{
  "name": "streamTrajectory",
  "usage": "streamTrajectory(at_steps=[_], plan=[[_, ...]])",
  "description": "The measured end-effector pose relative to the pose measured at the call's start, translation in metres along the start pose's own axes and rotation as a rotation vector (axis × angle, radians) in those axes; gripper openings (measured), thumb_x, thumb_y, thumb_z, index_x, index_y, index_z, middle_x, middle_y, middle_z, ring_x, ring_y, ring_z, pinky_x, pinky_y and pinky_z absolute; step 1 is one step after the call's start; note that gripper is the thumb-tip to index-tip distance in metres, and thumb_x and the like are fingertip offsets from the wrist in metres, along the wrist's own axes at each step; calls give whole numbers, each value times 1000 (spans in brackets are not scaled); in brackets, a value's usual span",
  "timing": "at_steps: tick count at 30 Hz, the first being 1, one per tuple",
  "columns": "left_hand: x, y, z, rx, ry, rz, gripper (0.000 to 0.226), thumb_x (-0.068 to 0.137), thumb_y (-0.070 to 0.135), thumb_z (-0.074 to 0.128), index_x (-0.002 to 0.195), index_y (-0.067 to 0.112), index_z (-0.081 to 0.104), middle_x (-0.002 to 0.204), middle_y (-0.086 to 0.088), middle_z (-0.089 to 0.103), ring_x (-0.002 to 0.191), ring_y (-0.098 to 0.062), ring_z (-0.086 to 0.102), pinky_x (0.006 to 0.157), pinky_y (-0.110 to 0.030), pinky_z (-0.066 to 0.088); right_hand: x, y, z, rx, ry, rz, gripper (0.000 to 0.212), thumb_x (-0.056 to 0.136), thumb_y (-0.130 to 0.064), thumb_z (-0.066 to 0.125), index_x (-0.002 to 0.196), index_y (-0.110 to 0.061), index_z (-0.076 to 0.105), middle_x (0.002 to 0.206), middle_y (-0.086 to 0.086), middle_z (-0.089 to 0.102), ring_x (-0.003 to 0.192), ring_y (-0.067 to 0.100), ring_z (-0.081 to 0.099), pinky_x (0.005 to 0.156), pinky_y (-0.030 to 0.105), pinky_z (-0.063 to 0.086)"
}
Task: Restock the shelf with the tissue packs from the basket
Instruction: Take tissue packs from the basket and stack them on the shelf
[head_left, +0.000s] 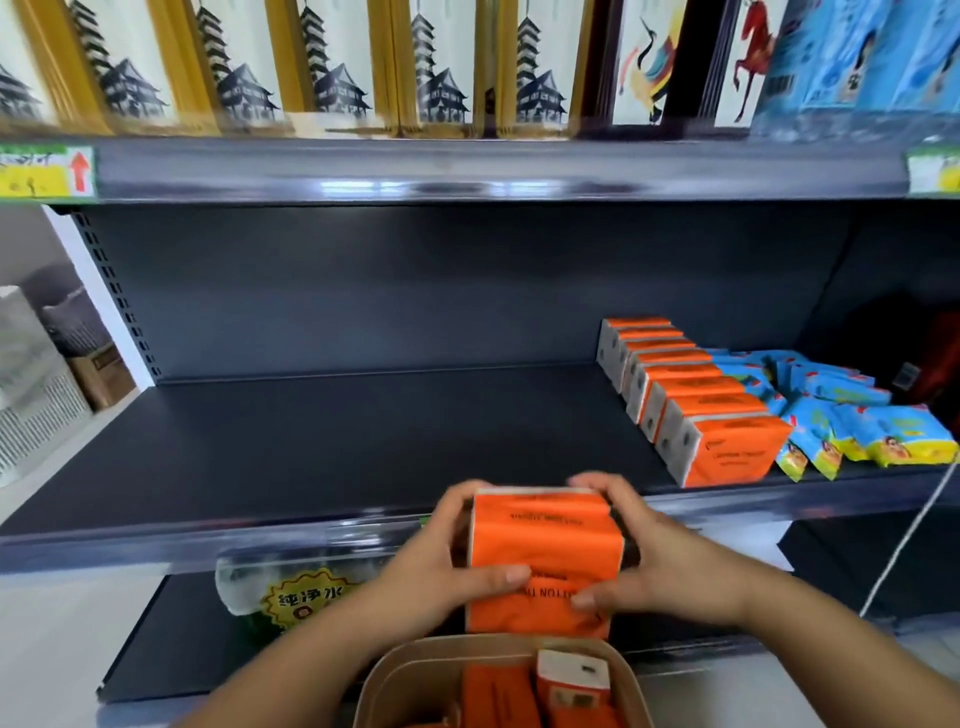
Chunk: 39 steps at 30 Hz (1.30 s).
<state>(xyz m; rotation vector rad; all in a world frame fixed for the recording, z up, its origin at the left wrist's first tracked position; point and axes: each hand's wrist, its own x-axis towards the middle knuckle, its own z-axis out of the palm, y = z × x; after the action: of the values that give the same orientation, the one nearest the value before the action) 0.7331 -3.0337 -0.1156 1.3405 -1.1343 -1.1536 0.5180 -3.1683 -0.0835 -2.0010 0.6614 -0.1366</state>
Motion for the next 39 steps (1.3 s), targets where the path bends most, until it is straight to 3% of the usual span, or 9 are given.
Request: streamTrajectory(at_steps=[4,7,12,16,21,28,35,39], plan=[[44,32,-14,122,87,121,73,68,24,89,128,32,47,122,-1,64,111,-11,64,89,-34,56,23,-22,-34,-147,133,-73,98,72,-30,84,137,-49,14,136,-12,37,115,6,53,93,25,52],[90,49,-24,140,135,167,79,62,27,90,128,31,48,123,-3,64,113,-14,63,94,-36,54,54,-31,-61,-334,281,-93,94,75,-26,82,143,-35,18,136,-5,38,115,9,49,92,18,42],[170,65,-31,280,150,154,84,73,26,85,140,32,35,126,3,58,117,-13,56,97,-31,50,111,-30,-107,-524,427,-38,96,73,-18,82,148,-22,21,142,9,40,127,23,46,104,25,35],[231,54,-36,285,175,61,97,66,35,88,145,34,31,128,3,56,118,-16,54,101,-41,48,149,-16,-138,-686,438,58,95,76,-24,79,150,-18,19,144,16,40,132,32,40,108,33,34],[287,37,-33,240,186,-22,96,60,36,89,141,37,37,125,3,60,115,-19,57,98,-48,51,183,9,-161,-862,421,182,87,81,-35,73,148,-23,18,148,8,39,136,33,28,112,41,23],[331,23,-27,205,267,-75,102,56,24,89,143,33,36,124,0,60,115,-20,58,97,-47,51,220,34,-176,-952,446,220,72,83,-23,64,143,-21,24,150,7,34,138,34,20,114,56,7],[351,8,-25,307,326,-120,96,70,-10,73,147,29,30,134,-4,54,121,-24,52,100,-45,49,243,59,-180,-1026,443,296,77,87,-9,53,151,-21,13,159,5,17,142,36,11,113,60,9],[362,9,-23,368,376,-115,94,75,-9,72,150,24,28,138,-5,51,125,-23,49,103,-35,44,251,54,-182,-1114,510,307,65,89,-4,47,148,-21,27,150,5,24,137,36,18,111,58,16]])
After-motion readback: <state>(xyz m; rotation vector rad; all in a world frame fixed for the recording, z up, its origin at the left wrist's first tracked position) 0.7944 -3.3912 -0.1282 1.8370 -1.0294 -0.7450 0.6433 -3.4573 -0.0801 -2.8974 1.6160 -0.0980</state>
